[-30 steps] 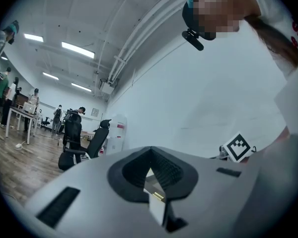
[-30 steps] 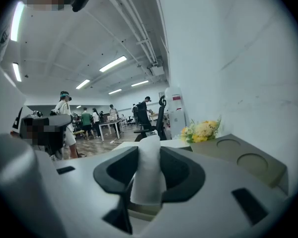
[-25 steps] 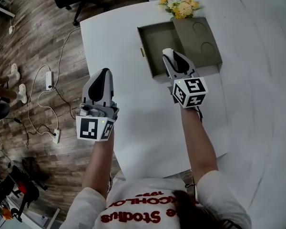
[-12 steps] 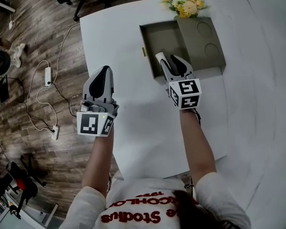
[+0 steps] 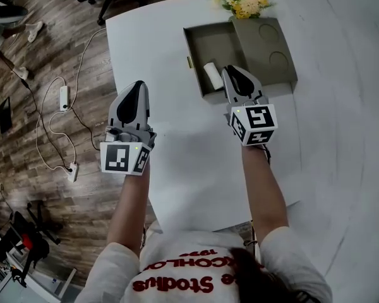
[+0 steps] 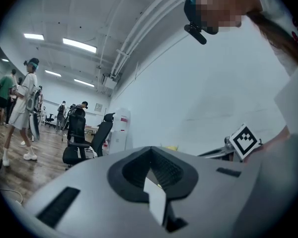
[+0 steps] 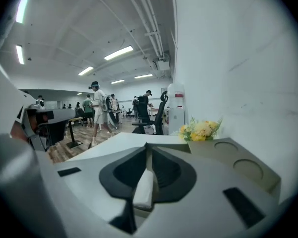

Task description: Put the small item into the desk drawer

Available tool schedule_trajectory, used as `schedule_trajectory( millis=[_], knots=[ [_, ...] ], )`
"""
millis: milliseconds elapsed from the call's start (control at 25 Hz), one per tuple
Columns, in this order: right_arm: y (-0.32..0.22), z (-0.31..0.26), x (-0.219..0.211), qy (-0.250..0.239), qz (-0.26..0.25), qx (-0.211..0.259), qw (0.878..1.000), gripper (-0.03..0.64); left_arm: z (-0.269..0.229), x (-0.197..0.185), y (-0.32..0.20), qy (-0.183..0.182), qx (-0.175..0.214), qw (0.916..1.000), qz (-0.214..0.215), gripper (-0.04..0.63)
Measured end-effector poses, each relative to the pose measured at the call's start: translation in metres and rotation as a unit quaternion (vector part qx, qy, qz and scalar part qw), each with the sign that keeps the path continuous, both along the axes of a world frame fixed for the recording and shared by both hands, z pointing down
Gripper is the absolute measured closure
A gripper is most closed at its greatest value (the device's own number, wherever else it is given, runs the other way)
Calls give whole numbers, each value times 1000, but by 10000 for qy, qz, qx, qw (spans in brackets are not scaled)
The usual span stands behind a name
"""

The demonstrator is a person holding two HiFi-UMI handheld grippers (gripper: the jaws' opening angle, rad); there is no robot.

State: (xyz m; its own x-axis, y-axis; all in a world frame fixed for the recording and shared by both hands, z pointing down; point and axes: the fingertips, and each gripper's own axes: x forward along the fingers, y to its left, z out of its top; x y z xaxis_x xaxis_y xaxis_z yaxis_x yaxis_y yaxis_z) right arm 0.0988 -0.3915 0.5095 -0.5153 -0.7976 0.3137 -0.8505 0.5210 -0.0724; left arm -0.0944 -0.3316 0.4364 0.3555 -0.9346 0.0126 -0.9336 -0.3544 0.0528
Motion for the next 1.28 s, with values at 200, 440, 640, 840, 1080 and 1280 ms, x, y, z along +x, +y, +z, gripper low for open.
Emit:
schedule_trajectory(
  millis=[200,440,640,840,1080,1280],
  knots=[
    [14,-56,4,-251,4,442,9987,592,-28,0,8,-50,227,9997,15,589],
    [43,-109,5,-288,9,875,9957,592,-62,-1,28,-89,457,9989,10,589],
    [81,-144,7,-456,32,1105,9928,592,-95,-4,57,-139,679,9976,-23,589],
    [104,-162,7,-464,-96,1287,9905,592,-119,-5,72,-236,841,9962,-49,589],
    [138,-187,12,-520,-96,1437,9882,592,-135,-5,111,-135,885,9960,-74,589],
    [184,-202,12,-593,-46,1504,9868,592,-148,-6,159,-56,966,9953,-55,589]
  ],
)
